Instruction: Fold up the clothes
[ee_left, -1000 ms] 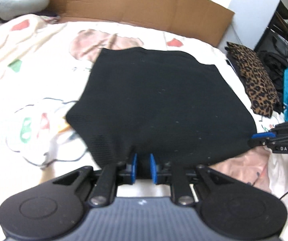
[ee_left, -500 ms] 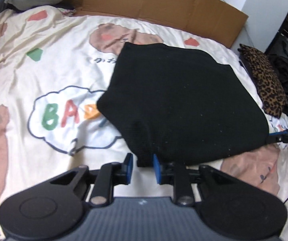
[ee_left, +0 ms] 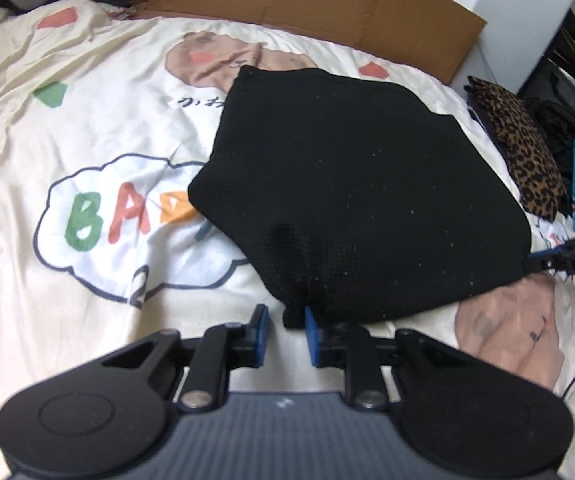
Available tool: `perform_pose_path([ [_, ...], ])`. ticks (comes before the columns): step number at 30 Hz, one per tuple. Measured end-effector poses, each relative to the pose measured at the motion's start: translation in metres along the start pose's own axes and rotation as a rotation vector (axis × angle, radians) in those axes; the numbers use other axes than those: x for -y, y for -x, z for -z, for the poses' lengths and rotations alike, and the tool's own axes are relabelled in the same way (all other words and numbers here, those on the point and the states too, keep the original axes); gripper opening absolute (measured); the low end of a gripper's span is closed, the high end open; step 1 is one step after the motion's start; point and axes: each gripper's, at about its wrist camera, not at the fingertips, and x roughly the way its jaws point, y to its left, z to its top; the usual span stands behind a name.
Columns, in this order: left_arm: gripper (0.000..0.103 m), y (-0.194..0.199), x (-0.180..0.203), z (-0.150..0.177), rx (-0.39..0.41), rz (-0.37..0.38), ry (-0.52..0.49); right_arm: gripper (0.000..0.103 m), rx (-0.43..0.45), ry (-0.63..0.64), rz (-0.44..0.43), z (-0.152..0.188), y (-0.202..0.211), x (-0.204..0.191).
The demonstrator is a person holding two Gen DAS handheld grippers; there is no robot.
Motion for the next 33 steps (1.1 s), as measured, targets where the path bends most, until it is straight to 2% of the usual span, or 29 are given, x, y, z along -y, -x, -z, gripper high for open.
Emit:
perform_pose_path([
  [3,0.007,-0.002,0.0,0.0,0.003,0.036,0.009,0.019,-0.001,0.006,0.001,0.0,0.0,-0.001],
  [6,0.004,0.003,-0.001,-0.002,0.018,0.049,0.004,0.019,-0.003,0.01,0.001,0.0,-0.001,-0.001],
  [11,0.003,0.027,-0.013,-0.011,0.043,0.03,0.001,0.018,-0.006,0.01,0.001,-0.001,-0.001,0.0],
  [14,0.003,0.035,-0.015,-0.016,0.038,0.034,-0.035,0.018,-0.008,0.01,0.001,-0.002,-0.002,0.0],
  [19,0.004,0.034,-0.015,-0.014,-0.009,0.05,-0.03,0.018,-0.01,-0.01,-0.003,-0.003,0.0,0.002],
  [22,0.004,0.037,-0.016,-0.015,-0.024,0.029,-0.023,0.018,-0.009,-0.05,-0.01,-0.002,0.006,0.006],
  [27,0.004,0.052,-0.013,-0.024,0.04,0.025,0.024,0.02,0.002,-0.124,-0.022,0.004,0.021,0.015],
  [30,0.004,0.055,-0.005,-0.031,0.079,0.047,0.032,0.023,0.029,-0.198,-0.074,0.006,0.029,0.022],
  [33,0.004,0.044,0.006,-0.034,0.087,0.08,0.016,0.033,0.042,-0.281,-0.108,0.008,0.029,0.028],
])
